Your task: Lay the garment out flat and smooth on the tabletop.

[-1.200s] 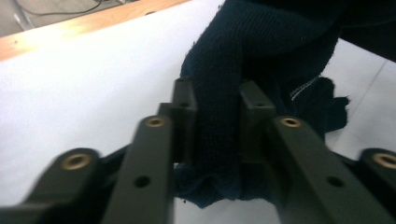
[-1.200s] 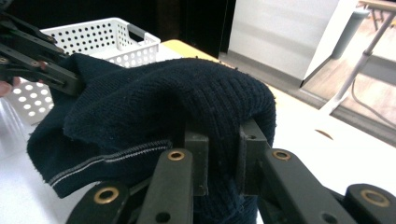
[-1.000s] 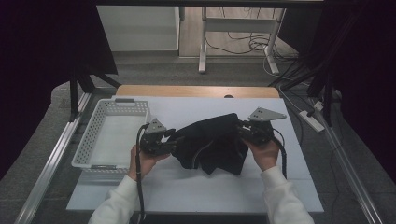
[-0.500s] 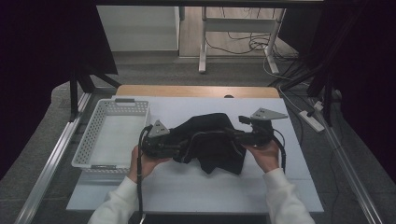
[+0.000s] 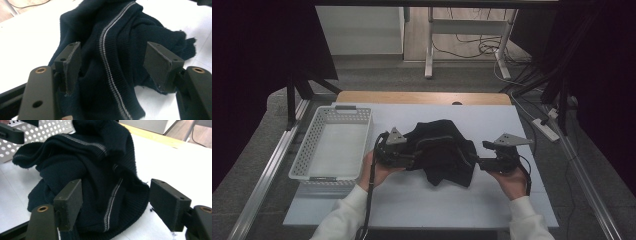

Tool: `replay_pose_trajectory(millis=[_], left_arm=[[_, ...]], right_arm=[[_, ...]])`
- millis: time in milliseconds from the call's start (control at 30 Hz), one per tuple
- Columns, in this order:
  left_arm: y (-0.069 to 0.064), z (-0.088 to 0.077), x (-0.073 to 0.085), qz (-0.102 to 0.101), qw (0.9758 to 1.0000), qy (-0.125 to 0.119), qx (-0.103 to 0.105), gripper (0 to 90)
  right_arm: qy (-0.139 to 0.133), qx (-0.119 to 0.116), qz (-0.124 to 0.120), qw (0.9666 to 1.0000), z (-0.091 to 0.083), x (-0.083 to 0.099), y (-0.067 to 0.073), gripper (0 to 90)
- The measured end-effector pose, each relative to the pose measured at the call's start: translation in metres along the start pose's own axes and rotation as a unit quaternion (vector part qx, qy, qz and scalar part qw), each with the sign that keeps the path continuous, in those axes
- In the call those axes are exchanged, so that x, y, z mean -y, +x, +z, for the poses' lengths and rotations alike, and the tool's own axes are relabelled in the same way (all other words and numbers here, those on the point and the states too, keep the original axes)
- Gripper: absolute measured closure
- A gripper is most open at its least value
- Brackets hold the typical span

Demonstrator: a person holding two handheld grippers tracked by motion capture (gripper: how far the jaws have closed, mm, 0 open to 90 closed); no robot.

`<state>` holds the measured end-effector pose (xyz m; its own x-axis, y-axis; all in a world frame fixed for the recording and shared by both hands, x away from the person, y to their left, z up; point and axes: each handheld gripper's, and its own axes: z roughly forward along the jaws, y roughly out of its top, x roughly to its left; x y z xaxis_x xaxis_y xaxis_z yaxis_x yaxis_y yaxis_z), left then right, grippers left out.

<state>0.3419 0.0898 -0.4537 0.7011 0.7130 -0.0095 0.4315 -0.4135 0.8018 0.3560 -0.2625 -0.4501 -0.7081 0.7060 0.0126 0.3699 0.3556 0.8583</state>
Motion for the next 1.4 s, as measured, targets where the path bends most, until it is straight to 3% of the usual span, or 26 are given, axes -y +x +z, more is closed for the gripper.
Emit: replay_pose_trajectory(millis=[200, 400, 500, 667, 800, 933, 1033, 1133, 1233, 1400], left_arm=[[0.004, 0.015, 0.004, -0.002, 0.9998, 0.018, 0.003, 32.0], [0.005, 0.022, 0.010, -0.002, 0.9995, 0.033, -0.004, 32.3], [0.009, 0.024, 0.012, -0.006, 0.9992, 0.038, -0.006, 33.1], [0.012, 0.027, 0.015, -0.011, 0.9991, 0.041, -0.002, 40.3], [0.012, 0.030, 0.017, -0.010, 0.9989, 0.046, 0.005, 51.3], [0.009, 0.033, 0.019, -0.004, 0.9982, 0.058, 0.011, 70.0], [0.009, 0.034, 0.019, -0.004, 0.9981, 0.060, 0.015, 76.7], [0.010, 0.029, 0.020, -0.006, 0.9987, 0.048, 0.011, 78.9], [0.010, 0.021, 0.020, -0.012, 0.9995, 0.028, 0.009, 80.2], [0.009, 0.011, 0.019, -0.012, 0.9998, 0.013, 0.005, 81.2]], right_arm=[[0.024, -0.005, -0.001, 0.9997, 0.019, 0.008, 0.003, 30.2], [0.068, 0.011, -0.018, 0.9974, 0.035, 0.017, 0.008, 31.8], [0.074, 0.013, -0.011, 0.9971, 0.038, 0.021, 0.007, 32.4], [0.089, 0.019, -0.003, 0.9959, 0.042, 0.028, 0.003, 33.3], [0.100, 0.018, 0.004, 0.9949, 0.045, 0.033, 0.000, 35.3], [0.111, 0.009, 0.009, 0.9937, 0.048, 0.037, -0.002, 42.2], [0.123, -0.007, 0.007, 0.9924, 0.052, 0.039, 0.000, 54.0], [0.129, -0.022, 0.006, 0.9913, 0.054, 0.040, 0.001, 67.0], [0.129, -0.024, -0.002, 0.9914, 0.052, 0.039, 0.001, 79.2], [0.112, -0.001, -0.020, 0.9936, 0.040, 0.033, 0.000, 81.8]])
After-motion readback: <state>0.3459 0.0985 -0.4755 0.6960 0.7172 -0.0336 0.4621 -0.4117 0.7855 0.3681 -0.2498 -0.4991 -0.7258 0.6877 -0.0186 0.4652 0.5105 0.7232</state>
